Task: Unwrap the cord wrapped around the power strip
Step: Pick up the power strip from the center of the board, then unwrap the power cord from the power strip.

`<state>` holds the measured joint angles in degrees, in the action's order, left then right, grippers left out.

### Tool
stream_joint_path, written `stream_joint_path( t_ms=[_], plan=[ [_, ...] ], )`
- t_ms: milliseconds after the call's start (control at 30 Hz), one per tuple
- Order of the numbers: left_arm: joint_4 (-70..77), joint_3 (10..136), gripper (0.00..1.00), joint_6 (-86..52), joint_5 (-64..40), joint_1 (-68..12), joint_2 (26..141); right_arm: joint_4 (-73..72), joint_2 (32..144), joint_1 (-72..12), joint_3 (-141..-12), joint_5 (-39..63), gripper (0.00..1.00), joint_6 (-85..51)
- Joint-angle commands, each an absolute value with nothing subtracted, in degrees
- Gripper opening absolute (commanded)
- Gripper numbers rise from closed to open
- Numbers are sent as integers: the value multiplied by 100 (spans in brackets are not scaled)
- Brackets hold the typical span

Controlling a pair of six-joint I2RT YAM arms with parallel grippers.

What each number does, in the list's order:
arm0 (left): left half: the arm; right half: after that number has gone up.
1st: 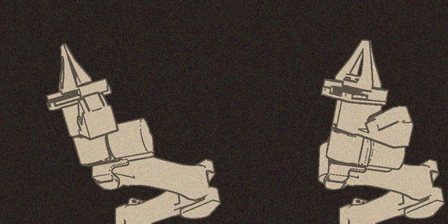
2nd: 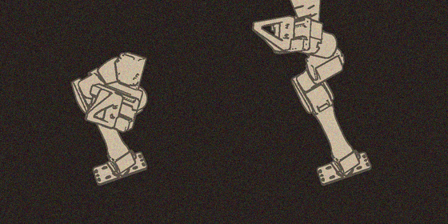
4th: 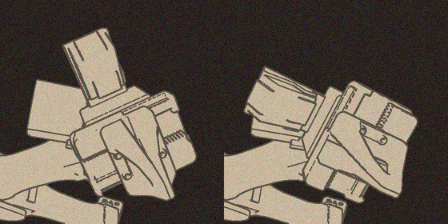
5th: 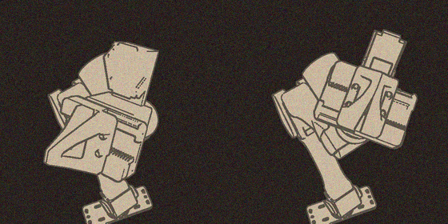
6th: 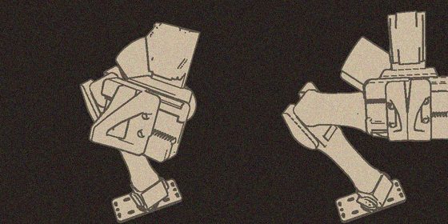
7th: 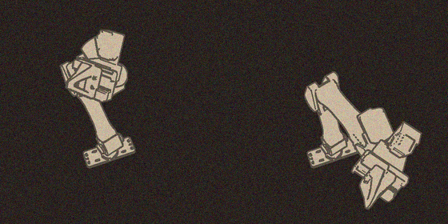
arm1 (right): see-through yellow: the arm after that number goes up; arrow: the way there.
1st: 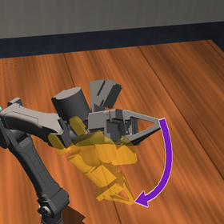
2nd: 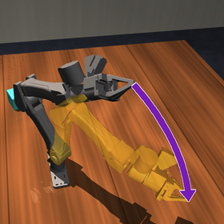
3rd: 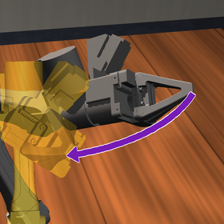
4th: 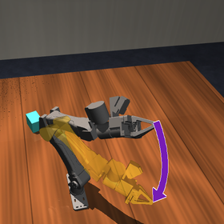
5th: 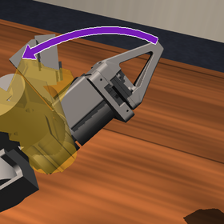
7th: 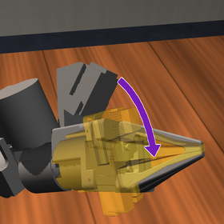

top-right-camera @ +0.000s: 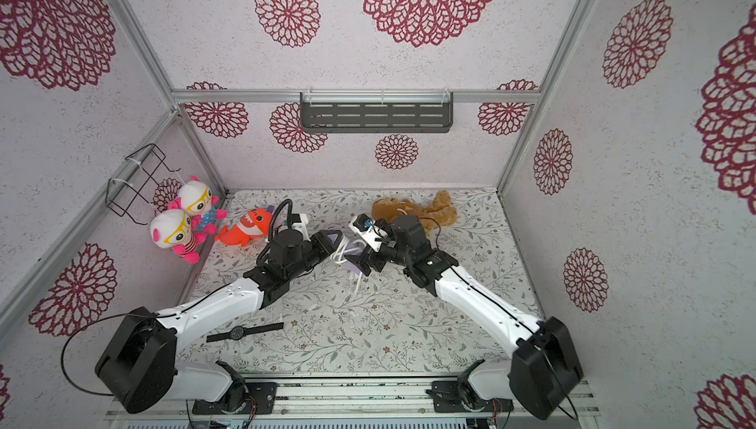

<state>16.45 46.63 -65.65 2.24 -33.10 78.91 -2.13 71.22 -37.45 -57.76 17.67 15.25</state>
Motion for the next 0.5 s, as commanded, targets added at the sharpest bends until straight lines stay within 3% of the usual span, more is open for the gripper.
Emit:
stream_joint_path(
  t_ms=[0, 100, 233, 467],
  plan=[
    [2149, 4768, 0, -7163, 734, -3235, 7531, -640, 6412, -3735, -5401, 1000, 99, 979],
    [2342, 4746, 0, -7383, 869, -3167, 7415, -606, 6156, -3730, -4985, 449, 98, 697],
    [2521, 4822, 0, -7459, 828, -3035, 7283, -647, 6141, -3735, -4578, 522, 98, 484],
    [2496, 5027, 0, -7137, 590, -2939, 7021, -2312, 6676, -3735, -3771, 537, 94, -185]
  ],
)
